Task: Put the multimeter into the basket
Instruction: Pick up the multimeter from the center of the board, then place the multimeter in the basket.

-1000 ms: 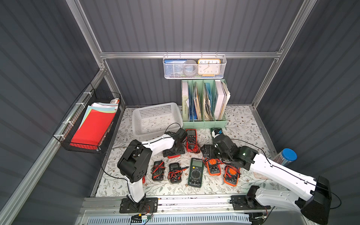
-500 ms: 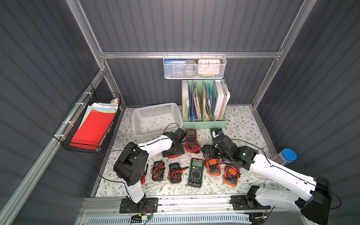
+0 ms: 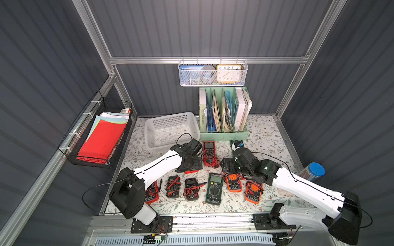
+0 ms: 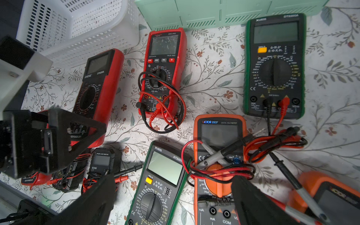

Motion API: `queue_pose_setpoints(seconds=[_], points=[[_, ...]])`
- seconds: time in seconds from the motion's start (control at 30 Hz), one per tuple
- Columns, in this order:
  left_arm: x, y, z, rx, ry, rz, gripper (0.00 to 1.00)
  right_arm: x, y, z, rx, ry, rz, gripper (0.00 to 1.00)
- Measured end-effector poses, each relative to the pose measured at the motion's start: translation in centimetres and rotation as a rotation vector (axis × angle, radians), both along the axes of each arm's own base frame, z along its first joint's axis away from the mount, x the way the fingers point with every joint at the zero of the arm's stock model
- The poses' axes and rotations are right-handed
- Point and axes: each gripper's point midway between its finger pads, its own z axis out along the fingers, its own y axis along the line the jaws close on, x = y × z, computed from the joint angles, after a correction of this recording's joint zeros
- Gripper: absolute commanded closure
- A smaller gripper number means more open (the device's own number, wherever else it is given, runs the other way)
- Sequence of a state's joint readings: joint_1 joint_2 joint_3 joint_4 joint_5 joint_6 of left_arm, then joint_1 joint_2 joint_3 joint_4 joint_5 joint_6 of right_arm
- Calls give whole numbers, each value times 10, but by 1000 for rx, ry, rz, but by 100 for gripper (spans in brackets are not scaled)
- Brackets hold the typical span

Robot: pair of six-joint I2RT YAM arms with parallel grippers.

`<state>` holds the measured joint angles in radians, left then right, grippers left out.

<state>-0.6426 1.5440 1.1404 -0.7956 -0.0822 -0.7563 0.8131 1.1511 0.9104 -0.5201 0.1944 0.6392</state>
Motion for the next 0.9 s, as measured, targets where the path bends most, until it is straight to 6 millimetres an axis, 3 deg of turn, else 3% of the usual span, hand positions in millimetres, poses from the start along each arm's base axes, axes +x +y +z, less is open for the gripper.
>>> queue_pose_setpoints(seconds=[0.27,0.47,0.73,0.9], points=[[-26,-6,18,-25,17,-59,100,0,0,-1,-3,3,0,1],[-35,-12,52,-72,-20,-93,100,3,2,-3,-10,9,-2,1],[-10,-21,116,-111,-171,-101,100,7,6,3,2,1,-3,1],[25,-28,152,-97,-271,-104,100,7,7,5,10,1,2,1]])
